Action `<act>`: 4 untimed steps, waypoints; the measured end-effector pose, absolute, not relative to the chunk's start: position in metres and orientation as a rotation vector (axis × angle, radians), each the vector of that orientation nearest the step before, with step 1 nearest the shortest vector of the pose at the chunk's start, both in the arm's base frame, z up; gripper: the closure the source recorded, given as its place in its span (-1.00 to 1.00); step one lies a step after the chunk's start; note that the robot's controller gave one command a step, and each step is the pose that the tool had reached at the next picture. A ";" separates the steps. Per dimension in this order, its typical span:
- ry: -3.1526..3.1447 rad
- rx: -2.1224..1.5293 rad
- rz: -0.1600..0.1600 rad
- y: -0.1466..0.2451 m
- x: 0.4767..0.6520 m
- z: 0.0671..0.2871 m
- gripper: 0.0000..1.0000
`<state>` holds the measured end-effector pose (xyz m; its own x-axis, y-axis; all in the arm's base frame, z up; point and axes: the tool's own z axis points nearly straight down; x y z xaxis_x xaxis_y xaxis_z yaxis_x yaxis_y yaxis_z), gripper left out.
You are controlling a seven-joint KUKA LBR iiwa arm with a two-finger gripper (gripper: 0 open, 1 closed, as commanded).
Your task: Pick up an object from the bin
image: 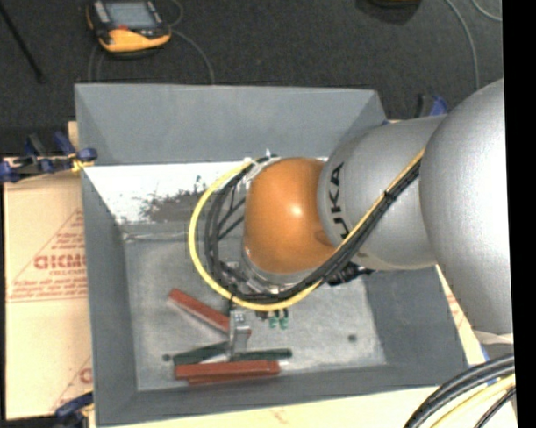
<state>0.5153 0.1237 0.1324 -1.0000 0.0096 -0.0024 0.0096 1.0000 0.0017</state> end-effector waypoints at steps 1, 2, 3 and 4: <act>3.134 0.110 0.004 0.108 0.529 0.089 -1.00; 3.086 0.541 0.006 0.079 0.538 0.073 1.00; 3.086 0.543 0.006 0.079 0.538 0.073 1.00; 3.095 0.561 0.000 0.073 0.540 0.096 1.00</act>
Offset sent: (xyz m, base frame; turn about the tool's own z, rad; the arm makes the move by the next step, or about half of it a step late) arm 0.0194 -0.0449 -0.0624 0.3382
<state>0.5402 0.0734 0.0958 -0.9363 0.3511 0.0039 0.3511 0.9363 -0.0010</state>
